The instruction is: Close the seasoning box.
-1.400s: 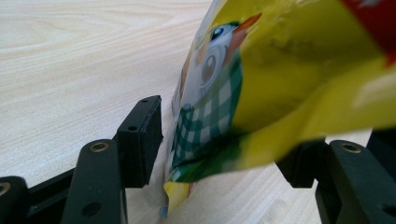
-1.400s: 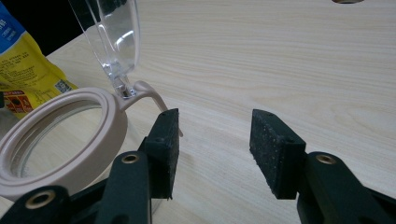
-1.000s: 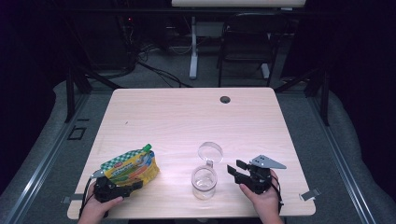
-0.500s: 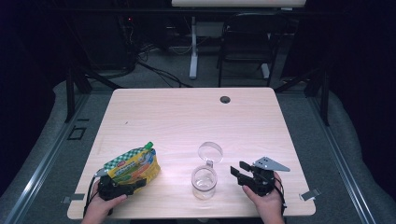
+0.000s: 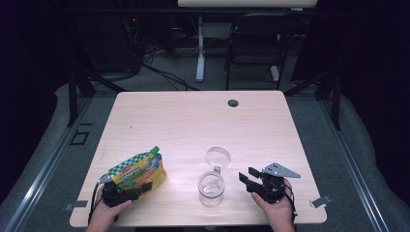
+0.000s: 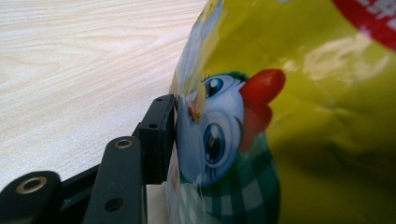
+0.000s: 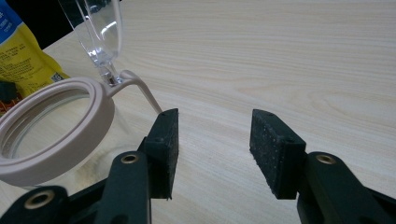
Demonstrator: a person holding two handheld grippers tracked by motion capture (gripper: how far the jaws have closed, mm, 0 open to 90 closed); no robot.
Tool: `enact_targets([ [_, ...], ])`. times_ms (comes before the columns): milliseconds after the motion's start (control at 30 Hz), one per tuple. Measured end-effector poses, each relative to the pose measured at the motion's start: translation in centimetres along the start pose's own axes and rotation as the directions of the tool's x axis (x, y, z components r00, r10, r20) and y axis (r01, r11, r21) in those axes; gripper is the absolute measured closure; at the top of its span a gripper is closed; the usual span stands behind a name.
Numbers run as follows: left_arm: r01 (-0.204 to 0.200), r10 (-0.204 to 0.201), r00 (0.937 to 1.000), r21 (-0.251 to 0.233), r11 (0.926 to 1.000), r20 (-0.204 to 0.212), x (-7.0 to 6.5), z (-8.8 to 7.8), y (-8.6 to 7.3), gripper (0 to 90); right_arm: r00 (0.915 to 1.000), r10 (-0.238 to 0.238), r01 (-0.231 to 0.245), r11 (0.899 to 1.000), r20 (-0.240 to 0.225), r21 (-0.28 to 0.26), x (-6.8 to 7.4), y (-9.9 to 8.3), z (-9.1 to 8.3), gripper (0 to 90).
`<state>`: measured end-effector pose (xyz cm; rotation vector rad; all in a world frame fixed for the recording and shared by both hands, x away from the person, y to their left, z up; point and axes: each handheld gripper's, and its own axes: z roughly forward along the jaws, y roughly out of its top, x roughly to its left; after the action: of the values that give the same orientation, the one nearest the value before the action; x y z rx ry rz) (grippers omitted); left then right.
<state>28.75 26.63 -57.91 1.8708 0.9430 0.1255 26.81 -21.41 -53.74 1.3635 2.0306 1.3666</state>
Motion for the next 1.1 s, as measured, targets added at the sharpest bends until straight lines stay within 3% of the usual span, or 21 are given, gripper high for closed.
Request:
enact_targets([
  [833, -0.009, 0.009, 1.0000, -0.006, 0.9999, -0.002, -0.22, -0.10, 0.19, 51.9, 1.0000, -0.006, 0.006, 1.000, 0.001, 0.008, 0.04, -0.03, 0.09, 52.2],
  [1100, -0.005, 0.005, 1.0000, -0.036, 0.9993, 0.001, -0.35, -0.14, 0.28, 46.8, 1.0000, -0.004, 0.004, 1.000, -0.002, 0.006, 0.06, -0.05, 0.13, 52.2],
])
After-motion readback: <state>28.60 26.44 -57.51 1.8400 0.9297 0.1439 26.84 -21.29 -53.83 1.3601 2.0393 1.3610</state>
